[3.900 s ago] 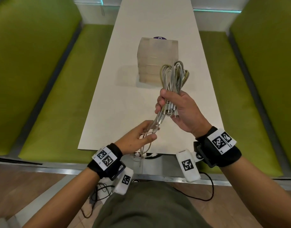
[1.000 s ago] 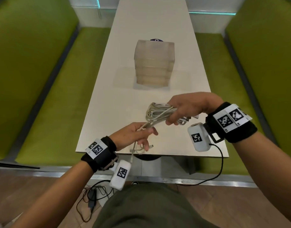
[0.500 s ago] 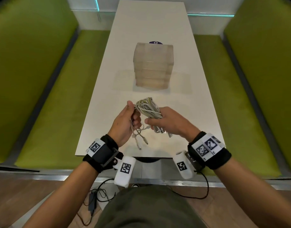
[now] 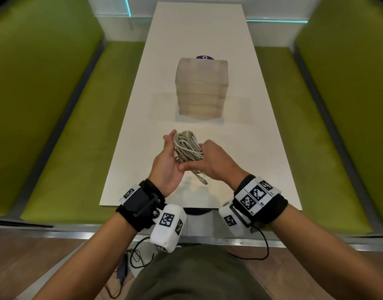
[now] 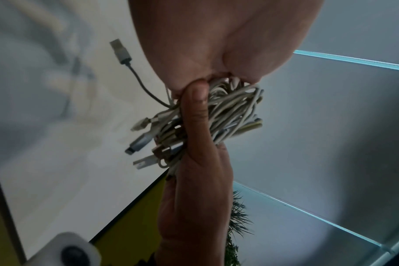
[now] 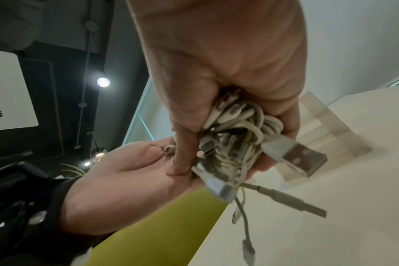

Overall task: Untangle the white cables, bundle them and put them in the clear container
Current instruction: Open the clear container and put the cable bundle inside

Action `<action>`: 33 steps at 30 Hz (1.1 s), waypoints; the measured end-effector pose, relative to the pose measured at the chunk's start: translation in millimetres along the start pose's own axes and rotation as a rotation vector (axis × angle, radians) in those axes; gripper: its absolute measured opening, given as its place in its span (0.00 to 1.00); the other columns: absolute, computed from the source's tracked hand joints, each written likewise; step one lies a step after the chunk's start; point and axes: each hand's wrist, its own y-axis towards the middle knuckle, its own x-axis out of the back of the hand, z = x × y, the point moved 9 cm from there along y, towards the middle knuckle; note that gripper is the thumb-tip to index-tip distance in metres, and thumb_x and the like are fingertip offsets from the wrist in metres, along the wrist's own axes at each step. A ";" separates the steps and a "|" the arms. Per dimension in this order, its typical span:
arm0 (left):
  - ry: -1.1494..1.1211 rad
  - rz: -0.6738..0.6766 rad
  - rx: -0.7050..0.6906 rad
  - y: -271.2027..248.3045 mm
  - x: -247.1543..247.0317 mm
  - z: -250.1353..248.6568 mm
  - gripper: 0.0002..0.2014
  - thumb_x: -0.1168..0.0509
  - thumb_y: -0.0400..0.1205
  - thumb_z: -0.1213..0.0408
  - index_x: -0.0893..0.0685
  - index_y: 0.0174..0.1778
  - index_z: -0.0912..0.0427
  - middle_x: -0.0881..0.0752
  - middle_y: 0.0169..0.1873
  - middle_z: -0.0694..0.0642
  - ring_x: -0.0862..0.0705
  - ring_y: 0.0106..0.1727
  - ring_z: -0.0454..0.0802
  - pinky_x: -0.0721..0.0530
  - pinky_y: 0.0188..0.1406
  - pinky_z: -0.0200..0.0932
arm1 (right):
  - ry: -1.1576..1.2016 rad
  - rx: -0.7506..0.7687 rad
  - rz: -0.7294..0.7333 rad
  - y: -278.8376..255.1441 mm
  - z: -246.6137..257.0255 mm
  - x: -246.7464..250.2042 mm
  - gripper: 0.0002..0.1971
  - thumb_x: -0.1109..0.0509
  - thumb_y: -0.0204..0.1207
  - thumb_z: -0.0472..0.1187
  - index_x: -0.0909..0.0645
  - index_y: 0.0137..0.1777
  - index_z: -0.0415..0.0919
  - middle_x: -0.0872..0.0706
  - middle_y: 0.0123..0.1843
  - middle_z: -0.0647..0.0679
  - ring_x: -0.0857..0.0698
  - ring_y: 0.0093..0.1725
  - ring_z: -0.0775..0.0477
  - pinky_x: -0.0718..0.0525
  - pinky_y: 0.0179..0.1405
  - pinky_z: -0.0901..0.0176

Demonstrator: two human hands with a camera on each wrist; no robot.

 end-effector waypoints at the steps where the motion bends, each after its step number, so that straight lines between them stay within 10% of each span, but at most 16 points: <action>1: 0.016 0.002 -0.013 0.0 -0.1 -0.7 0.27 0.50 0.85 0.44 0.32 0.78 0.52 0.18 0.67 0.58 0.15 0.62 0.53 0.13 0.50 0.45 | 0.012 -0.004 -0.001 -0.4 -0.7 0.7 0.19 0.19 0.63 0.55 0.28 0.31 0.50 0.21 0.40 0.43 0.20 0.34 0.47 0.26 0.32 0.57; 9: 0.326 0.116 -0.105 -6.3 -4.8 -9.8 0.38 0.44 0.73 0.31 0.28 0.75 0.52 0.19 0.69 0.58 0.19 0.69 0.53 0.24 0.71 0.54 | 0.212 0.013 0.147 -11.4 -0.6 -11.5 0.06 0.29 0.72 0.42 0.15 0.40 0.39 0.11 0.33 0.49 0.18 0.29 0.53 0.21 0.31 0.61; 13: 0.366 0.141 -0.159 -10.8 -11.8 -13.0 0.55 0.24 0.55 0.30 0.29 0.71 0.62 0.17 0.63 0.67 0.17 0.65 0.57 0.18 0.61 0.54 | 0.253 0.036 0.199 -14.2 8.5 -19.1 0.05 0.31 0.75 0.37 0.17 0.40 0.38 0.12 0.34 0.47 0.17 0.28 0.58 0.23 0.30 0.66; 17: 0.281 0.017 -0.183 -10.4 -9.2 -16.9 0.27 0.18 0.59 0.56 0.19 0.52 0.56 0.16 0.54 0.72 0.16 0.59 0.67 0.17 0.58 0.55 | 0.176 0.125 0.220 -15.8 23.9 -26.6 0.12 0.32 0.76 0.34 0.25 0.34 0.51 0.19 0.30 0.54 0.21 0.23 0.67 0.27 0.26 0.73; 22: 0.215 0.062 -0.176 -9.6 -15.7 -25.4 0.14 0.27 0.73 0.75 0.23 0.47 0.58 0.16 0.33 0.56 0.12 0.47 0.61 0.12 0.46 0.49 | 0.332 0.105 0.276 -18.1 22.0 -28.2 0.01 0.29 0.73 0.33 0.18 0.41 0.38 0.16 0.34 0.46 0.18 0.32 0.56 0.21 0.31 0.67; 27: 0.229 0.132 -0.151 -15.1 -21.4 -15.3 0.13 0.32 0.77 0.78 0.26 0.46 0.58 0.21 0.30 0.57 0.13 0.34 0.54 0.12 0.37 0.47 | 0.463 0.106 0.433 -27.1 18.8 -32.6 0.05 0.30 0.73 0.26 0.18 0.48 0.29 0.14 0.41 0.40 0.14 0.41 0.50 0.16 0.43 0.62; 33: 0.274 0.133 -0.182 -19.0 -25.2 -13.4 0.12 0.33 0.79 0.77 0.28 0.48 0.60 0.16 0.28 0.53 0.13 0.34 0.52 0.13 0.35 0.44 | 0.444 0.113 0.379 -30.5 12.7 -33.6 0.03 0.31 0.76 0.32 0.19 0.40 0.37 0.14 0.33 0.42 0.16 0.33 0.46 0.20 0.31 0.58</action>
